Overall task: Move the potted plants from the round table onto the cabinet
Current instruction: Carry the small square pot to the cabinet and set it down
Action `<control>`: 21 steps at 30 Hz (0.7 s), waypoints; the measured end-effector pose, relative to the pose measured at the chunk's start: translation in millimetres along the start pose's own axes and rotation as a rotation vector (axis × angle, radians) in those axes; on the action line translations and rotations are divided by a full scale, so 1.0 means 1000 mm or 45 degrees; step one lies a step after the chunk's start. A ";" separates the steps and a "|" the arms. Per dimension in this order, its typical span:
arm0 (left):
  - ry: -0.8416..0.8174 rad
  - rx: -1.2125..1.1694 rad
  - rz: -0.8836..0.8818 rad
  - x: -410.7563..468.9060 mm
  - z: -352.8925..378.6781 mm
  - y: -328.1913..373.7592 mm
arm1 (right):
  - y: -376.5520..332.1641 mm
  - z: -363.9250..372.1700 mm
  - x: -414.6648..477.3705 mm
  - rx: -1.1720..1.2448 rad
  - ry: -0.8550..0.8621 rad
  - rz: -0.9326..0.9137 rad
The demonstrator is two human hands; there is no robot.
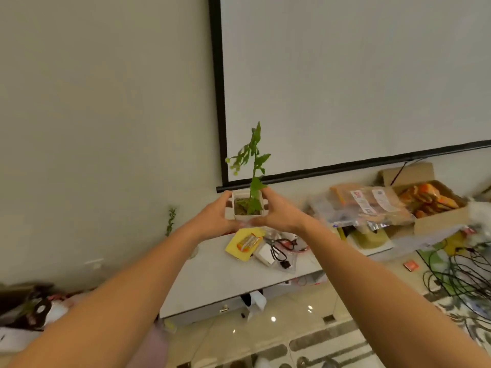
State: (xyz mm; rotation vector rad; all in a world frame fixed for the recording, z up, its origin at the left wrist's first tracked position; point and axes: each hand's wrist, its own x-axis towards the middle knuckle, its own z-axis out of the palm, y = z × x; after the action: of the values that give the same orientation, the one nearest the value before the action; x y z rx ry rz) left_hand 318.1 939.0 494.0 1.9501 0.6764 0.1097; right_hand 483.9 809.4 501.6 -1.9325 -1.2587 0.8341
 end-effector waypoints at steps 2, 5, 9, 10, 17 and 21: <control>0.059 -0.019 -0.070 0.012 -0.007 -0.016 | 0.008 0.009 0.032 -0.039 -0.058 -0.030; 0.189 -0.091 -0.148 0.022 -0.013 -0.041 | 0.018 0.028 0.074 -0.064 -0.129 -0.059; 0.342 -0.191 -0.294 0.035 -0.009 -0.090 | 0.032 0.064 0.112 -0.114 -0.229 -0.066; 0.355 -0.191 -0.320 0.038 -0.006 -0.105 | 0.039 0.074 0.119 -0.122 -0.249 -0.060; 0.349 -0.302 -0.451 0.062 0.024 -0.208 | 0.102 0.151 0.157 -0.164 -0.305 0.036; 0.313 -0.314 -0.455 0.069 0.039 -0.267 | 0.142 0.198 0.171 -0.150 -0.314 0.090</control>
State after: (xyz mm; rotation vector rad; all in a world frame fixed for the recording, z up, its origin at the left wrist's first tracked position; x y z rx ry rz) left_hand 281.0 1027.3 232.7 1.5682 1.1094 0.2029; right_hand 452.3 963.9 248.8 -2.0236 -1.4167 1.0833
